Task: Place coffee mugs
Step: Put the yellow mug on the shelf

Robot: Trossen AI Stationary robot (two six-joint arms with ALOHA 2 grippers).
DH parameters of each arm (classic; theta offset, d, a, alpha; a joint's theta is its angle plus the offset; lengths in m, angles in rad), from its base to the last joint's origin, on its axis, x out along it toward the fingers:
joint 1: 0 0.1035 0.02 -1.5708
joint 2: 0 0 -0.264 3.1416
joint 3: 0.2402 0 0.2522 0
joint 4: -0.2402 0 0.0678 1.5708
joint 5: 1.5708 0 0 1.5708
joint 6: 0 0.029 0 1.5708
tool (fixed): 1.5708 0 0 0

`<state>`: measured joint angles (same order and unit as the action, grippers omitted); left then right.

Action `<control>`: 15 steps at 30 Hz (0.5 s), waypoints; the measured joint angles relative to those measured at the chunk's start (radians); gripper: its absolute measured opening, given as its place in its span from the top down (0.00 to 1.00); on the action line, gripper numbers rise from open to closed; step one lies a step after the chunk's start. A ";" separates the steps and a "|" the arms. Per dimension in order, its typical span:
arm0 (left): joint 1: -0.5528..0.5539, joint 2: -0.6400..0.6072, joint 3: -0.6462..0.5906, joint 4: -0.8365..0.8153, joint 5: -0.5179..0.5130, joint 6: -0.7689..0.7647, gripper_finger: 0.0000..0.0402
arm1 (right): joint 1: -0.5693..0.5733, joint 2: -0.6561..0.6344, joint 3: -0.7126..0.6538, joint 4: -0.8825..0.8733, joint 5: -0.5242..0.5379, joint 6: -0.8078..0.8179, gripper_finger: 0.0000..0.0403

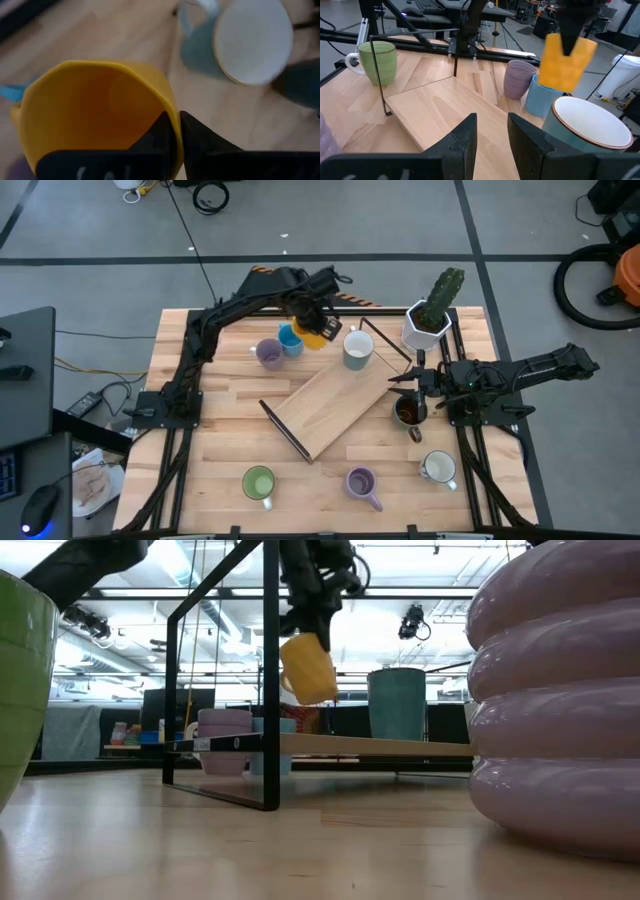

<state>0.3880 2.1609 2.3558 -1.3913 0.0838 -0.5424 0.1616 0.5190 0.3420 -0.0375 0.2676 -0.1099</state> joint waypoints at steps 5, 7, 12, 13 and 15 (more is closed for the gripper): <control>-0.088 0.000 0.000 -0.060 -0.024 0.033 0.93 | 0.000 0.000 0.000 0.000 0.000 0.006 0.72; -0.135 0.001 -0.001 -0.077 -0.094 0.074 0.93 | 0.000 0.000 0.000 0.000 0.000 0.010 0.72; -0.238 0.003 -0.001 -0.058 -0.240 0.111 0.93 | 0.000 0.000 0.000 0.006 0.000 0.010 0.72; -0.253 0.003 -0.009 -0.039 -0.246 0.100 0.93 | 0.000 0.000 0.000 0.010 0.000 0.010 0.72; -0.275 0.002 -0.042 0.012 -0.244 0.067 0.93 | 0.000 0.000 0.000 0.016 0.000 0.010 0.72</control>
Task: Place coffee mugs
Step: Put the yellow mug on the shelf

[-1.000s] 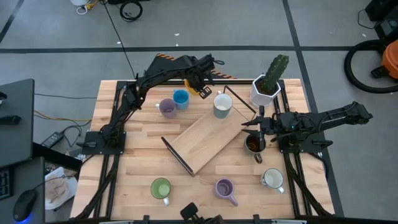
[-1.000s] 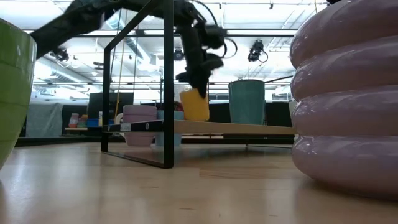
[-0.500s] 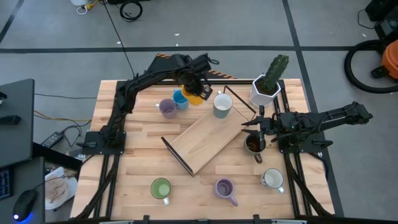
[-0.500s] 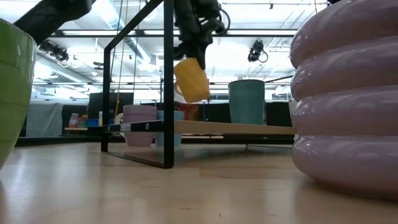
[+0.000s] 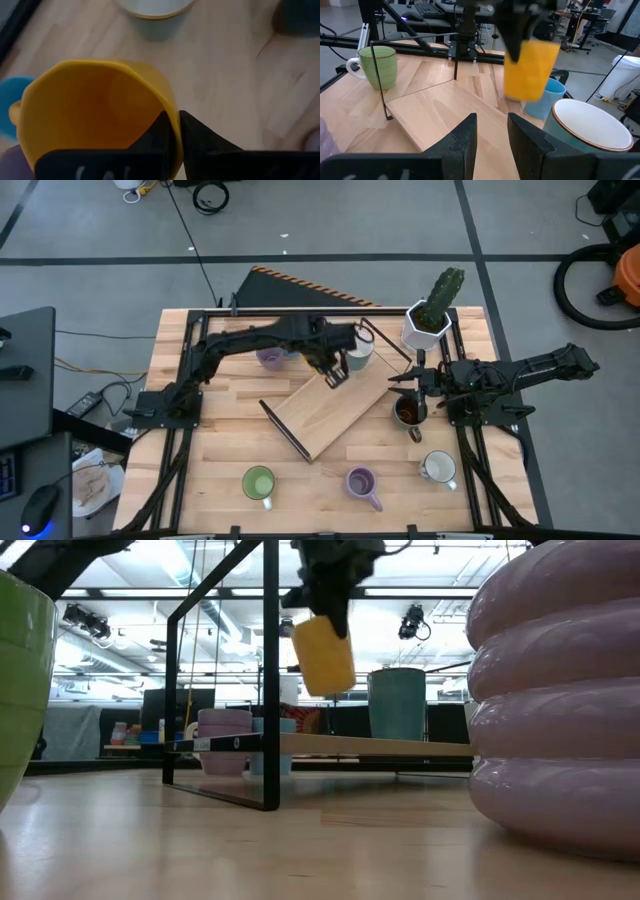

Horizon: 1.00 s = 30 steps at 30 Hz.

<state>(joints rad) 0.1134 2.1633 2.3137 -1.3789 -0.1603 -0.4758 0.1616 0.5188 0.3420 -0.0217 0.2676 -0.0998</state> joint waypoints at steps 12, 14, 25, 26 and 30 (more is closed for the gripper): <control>-0.021 0.004 -0.171 0.234 0.059 -0.041 0.93 | 0.000 0.006 0.000 0.006 0.000 0.002 0.72; -0.021 0.002 -0.205 0.248 0.065 -0.043 0.93 | 0.000 0.006 0.000 0.005 -0.001 0.002 0.72; -0.019 0.004 -0.262 0.331 0.048 -0.009 0.93 | 0.000 0.007 0.000 0.006 -0.004 0.000 0.72; -0.019 0.004 -0.262 0.341 0.030 0.004 0.93 | 0.000 0.007 0.000 0.006 -0.003 0.000 0.72; -0.019 0.004 -0.262 0.342 -0.012 0.039 0.93 | 0.000 0.007 0.000 0.006 -0.004 0.000 0.72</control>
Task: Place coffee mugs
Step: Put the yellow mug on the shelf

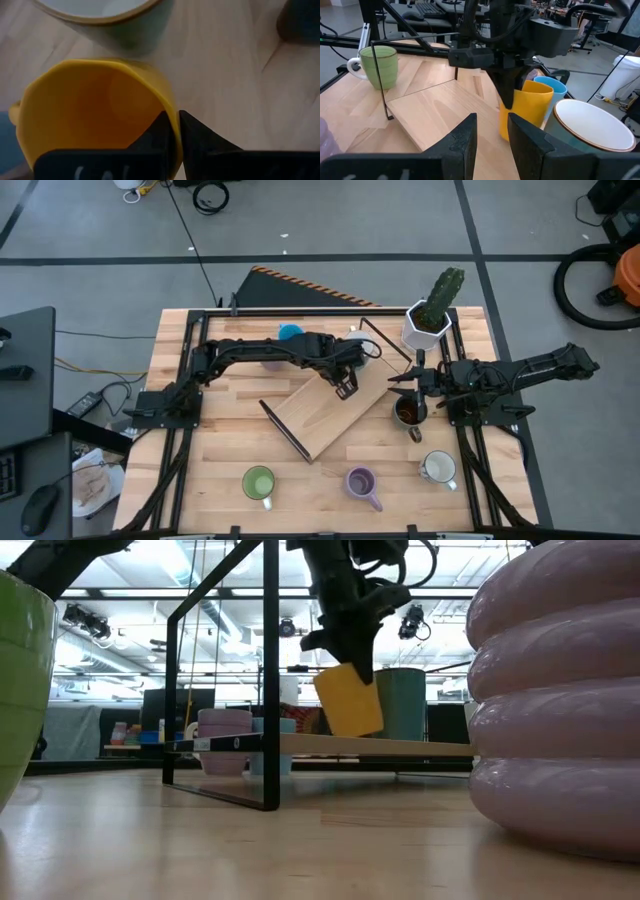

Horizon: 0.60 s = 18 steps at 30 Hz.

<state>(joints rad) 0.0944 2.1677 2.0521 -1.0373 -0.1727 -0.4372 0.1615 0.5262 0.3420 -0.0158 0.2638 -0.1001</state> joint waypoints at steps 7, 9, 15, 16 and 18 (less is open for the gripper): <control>-0.003 0.013 0.001 0.013 -0.008 0.044 0.93 | 0.000 0.000 0.000 0.000 0.000 0.000 0.72; -0.005 0.027 0.001 0.010 -0.010 0.061 0.93 | 0.000 0.000 0.000 0.000 0.000 0.000 0.72; -0.010 0.038 0.004 0.026 -0.027 0.092 0.93 | 0.000 0.005 0.000 0.001 -0.004 0.000 0.72; -0.010 0.039 0.004 0.025 -0.028 0.097 0.93 | 0.000 0.007 0.000 0.001 -0.004 0.000 0.72; -0.010 0.039 0.004 0.024 -0.025 0.101 0.93 | 0.000 0.009 0.000 0.003 -0.004 -0.002 0.72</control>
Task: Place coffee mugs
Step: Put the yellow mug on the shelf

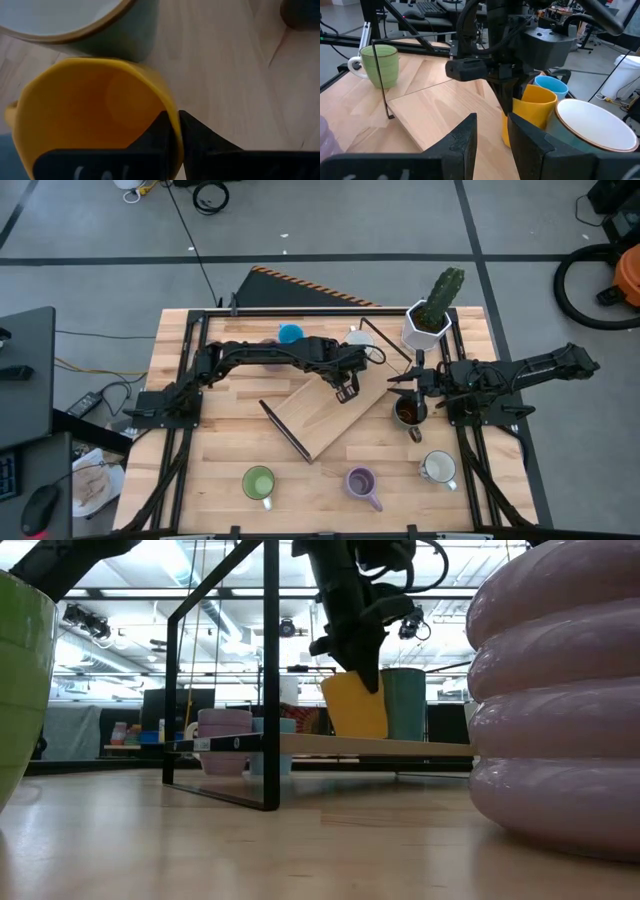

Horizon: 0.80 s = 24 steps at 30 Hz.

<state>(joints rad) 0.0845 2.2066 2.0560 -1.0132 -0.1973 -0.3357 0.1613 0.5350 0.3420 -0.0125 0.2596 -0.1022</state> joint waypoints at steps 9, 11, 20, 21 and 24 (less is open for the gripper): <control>0.000 0.006 -0.002 0.001 0.012 0.007 0.85 | 0.000 0.003 0.000 0.003 0.000 -0.001 0.72; 0.002 0.008 -0.003 0.003 0.010 0.007 0.81 | 0.000 0.003 0.000 0.003 0.000 -0.001 0.72; 0.001 0.008 0.032 0.009 0.011 -0.007 0.74 | 0.000 0.003 0.000 0.003 0.000 -0.002 0.72; 0.001 0.008 0.045 0.002 0.011 0.003 0.74 | 0.000 0.003 0.000 0.003 0.000 -0.002 0.72; 0.001 0.007 0.086 -0.012 0.011 0.036 0.74 | 0.000 0.003 0.000 0.003 0.000 -0.002 0.72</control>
<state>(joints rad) 0.0858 2.2141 2.1415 -1.0253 -0.1867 -0.2995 0.1612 0.5377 0.3420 -0.0095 0.2596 -0.1040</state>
